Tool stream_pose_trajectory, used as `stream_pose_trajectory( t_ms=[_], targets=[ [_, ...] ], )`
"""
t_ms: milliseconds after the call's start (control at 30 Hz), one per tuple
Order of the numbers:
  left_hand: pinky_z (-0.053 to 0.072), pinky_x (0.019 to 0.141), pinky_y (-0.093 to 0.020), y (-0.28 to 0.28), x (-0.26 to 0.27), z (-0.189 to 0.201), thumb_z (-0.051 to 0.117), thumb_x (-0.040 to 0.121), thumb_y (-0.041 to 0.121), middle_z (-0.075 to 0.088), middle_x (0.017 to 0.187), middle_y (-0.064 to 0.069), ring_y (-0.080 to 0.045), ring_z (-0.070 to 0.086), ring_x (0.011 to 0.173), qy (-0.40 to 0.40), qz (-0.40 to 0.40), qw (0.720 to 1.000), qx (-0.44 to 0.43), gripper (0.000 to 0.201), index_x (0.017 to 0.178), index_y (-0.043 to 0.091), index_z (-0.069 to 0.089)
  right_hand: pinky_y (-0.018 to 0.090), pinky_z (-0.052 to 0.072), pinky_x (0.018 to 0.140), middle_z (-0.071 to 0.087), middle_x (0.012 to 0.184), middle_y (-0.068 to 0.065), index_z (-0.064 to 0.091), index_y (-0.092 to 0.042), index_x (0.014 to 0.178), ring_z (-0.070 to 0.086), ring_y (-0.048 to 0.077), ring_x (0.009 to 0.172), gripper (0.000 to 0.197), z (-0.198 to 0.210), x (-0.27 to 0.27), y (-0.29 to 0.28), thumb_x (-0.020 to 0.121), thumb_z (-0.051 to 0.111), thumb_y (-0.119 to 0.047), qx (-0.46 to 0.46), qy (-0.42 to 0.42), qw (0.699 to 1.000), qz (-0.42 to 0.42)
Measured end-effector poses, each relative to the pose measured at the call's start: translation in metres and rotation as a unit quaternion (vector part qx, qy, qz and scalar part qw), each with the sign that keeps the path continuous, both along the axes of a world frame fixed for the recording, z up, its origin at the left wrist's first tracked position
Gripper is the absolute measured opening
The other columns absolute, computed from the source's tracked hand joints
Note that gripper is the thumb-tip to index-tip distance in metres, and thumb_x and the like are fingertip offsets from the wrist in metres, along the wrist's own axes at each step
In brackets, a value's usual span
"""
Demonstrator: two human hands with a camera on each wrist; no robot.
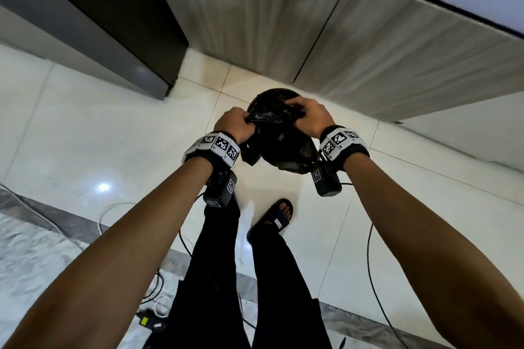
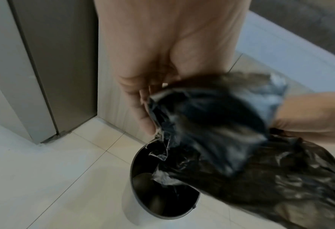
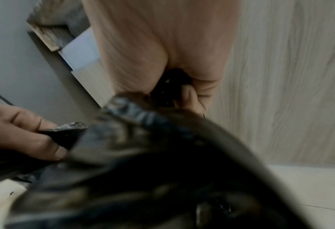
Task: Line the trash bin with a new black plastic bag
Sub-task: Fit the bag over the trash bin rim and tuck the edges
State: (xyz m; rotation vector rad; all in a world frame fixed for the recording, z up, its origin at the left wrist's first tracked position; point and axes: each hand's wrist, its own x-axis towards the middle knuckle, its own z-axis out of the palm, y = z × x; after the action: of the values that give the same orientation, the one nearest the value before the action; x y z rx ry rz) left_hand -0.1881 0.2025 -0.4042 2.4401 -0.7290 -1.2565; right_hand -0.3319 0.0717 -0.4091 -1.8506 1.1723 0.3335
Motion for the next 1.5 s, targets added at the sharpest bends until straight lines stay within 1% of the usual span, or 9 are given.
stream_pose_trajectory(
  t_ms=[233, 433, 733, 900, 1000, 1133, 1233, 1333, 1500],
  targets=[
    [0.049, 0.084, -0.038, 0.001, 0.001, -0.075, 0.047, 0.082, 0.008, 0.067, 0.105, -0.021, -0.039, 0.061, 0.099, 0.014, -0.050, 0.999, -0.006, 0.026, 0.102, 0.007, 0.063, 0.029, 0.045, 0.096, 0.063, 0.126, 0.005, 0.061, -0.035, 0.119, 0.059, 0.027, 0.115, 0.044, -0.072, -0.006, -0.008, 0.080, 0.059, -0.012, -0.040, 0.072, 0.995, 0.048],
    [0.049, 0.092, -0.033, -0.016, 0.013, -0.116, 0.067, 0.076, 0.043, 0.064, 0.115, -0.001, -0.021, 0.060, 0.104, 0.032, -0.007, 0.997, -0.077, 0.046, 0.114, 0.024, 0.051, 0.032, 0.046, 0.095, 0.069, 0.115, 0.006, 0.066, -0.028, 0.113, 0.061, 0.026, 0.111, 0.031, -0.108, 0.015, -0.018, 0.084, 0.063, -0.016, -0.051, 0.036, 0.997, 0.044],
    [0.051, 0.086, -0.033, -0.047, 0.058, -0.152, 0.057, 0.085, 0.018, 0.072, 0.099, -0.013, -0.030, 0.064, 0.098, 0.006, -0.036, 0.996, -0.076, 0.018, 0.098, 0.015, 0.069, 0.026, 0.046, 0.088, 0.071, 0.106, 0.001, 0.068, -0.025, 0.107, 0.063, 0.016, 0.100, 0.032, -0.135, 0.058, -0.029, 0.085, 0.065, -0.048, -0.013, -0.011, 1.000, 0.001],
    [0.047, 0.069, -0.032, -0.059, 0.071, -0.159, 0.048, 0.079, 0.006, 0.065, 0.079, -0.013, -0.028, 0.058, 0.073, 0.004, -0.001, 0.997, -0.079, 0.022, 0.098, 0.015, 0.054, 0.035, 0.050, 0.095, 0.073, 0.106, 0.005, 0.071, -0.021, 0.104, 0.065, 0.022, 0.102, 0.020, -0.146, 0.078, -0.046, 0.088, 0.061, -0.027, -0.025, -0.006, 1.000, -0.010],
    [0.042, 0.058, -0.026, -0.061, 0.070, -0.164, 0.046, 0.078, 0.009, 0.051, 0.070, -0.006, -0.013, 0.041, 0.055, -0.009, -0.016, 0.996, -0.091, 0.010, 0.084, 0.016, 0.042, 0.032, 0.052, 0.079, 0.069, 0.087, 0.007, 0.064, -0.019, 0.095, 0.064, 0.028, 0.087, 0.019, -0.162, 0.081, -0.053, 0.081, 0.054, -0.010, -0.070, -0.001, 0.997, -0.037],
    [0.051, 0.069, -0.038, -0.057, 0.060, -0.183, 0.048, 0.061, -0.004, 0.058, 0.086, -0.002, -0.025, 0.056, 0.074, -0.004, -0.083, 0.989, -0.122, 0.026, 0.070, 0.020, 0.051, 0.035, 0.041, 0.062, 0.052, 0.071, 0.007, 0.046, -0.015, 0.093, 0.048, 0.029, 0.066, 0.031, -0.177, 0.083, -0.054, 0.069, 0.038, 0.004, -0.122, -0.036, 0.991, -0.043],
    [0.050, 0.085, -0.035, -0.053, 0.058, -0.200, 0.050, 0.071, 0.000, 0.065, 0.105, -0.002, -0.026, 0.061, 0.098, -0.058, -0.108, 0.988, -0.097, 0.036, 0.088, 0.025, 0.070, 0.037, 0.046, 0.066, 0.053, 0.078, 0.009, 0.045, -0.019, 0.077, 0.050, 0.027, 0.072, 0.033, -0.188, 0.084, -0.054, 0.059, 0.036, 0.007, -0.157, -0.083, 0.984, 0.016],
    [0.046, 0.090, -0.034, -0.056, 0.057, -0.210, 0.049, 0.085, 0.013, 0.064, 0.112, -0.006, -0.028, 0.058, 0.109, -0.100, -0.090, 0.989, -0.056, 0.035, 0.114, 0.026, 0.064, 0.035, 0.048, 0.071, 0.057, 0.098, 0.012, 0.059, -0.011, 0.073, 0.057, 0.028, 0.089, 0.031, -0.198, 0.081, -0.057, 0.059, 0.042, 0.010, -0.160, -0.069, 0.982, 0.071],
    [0.047, 0.086, -0.040, -0.062, 0.057, -0.223, 0.065, 0.080, 0.036, 0.057, 0.116, -0.014, -0.034, 0.059, 0.108, -0.106, -0.131, 0.985, 0.027, 0.052, 0.128, 0.025, 0.050, 0.039, 0.046, 0.089, 0.052, 0.120, 0.013, 0.068, -0.017, 0.110, 0.045, 0.033, 0.114, 0.044, -0.220, 0.080, -0.062, 0.074, 0.051, 0.000, -0.183, 0.014, 0.965, 0.187]
  ],
)
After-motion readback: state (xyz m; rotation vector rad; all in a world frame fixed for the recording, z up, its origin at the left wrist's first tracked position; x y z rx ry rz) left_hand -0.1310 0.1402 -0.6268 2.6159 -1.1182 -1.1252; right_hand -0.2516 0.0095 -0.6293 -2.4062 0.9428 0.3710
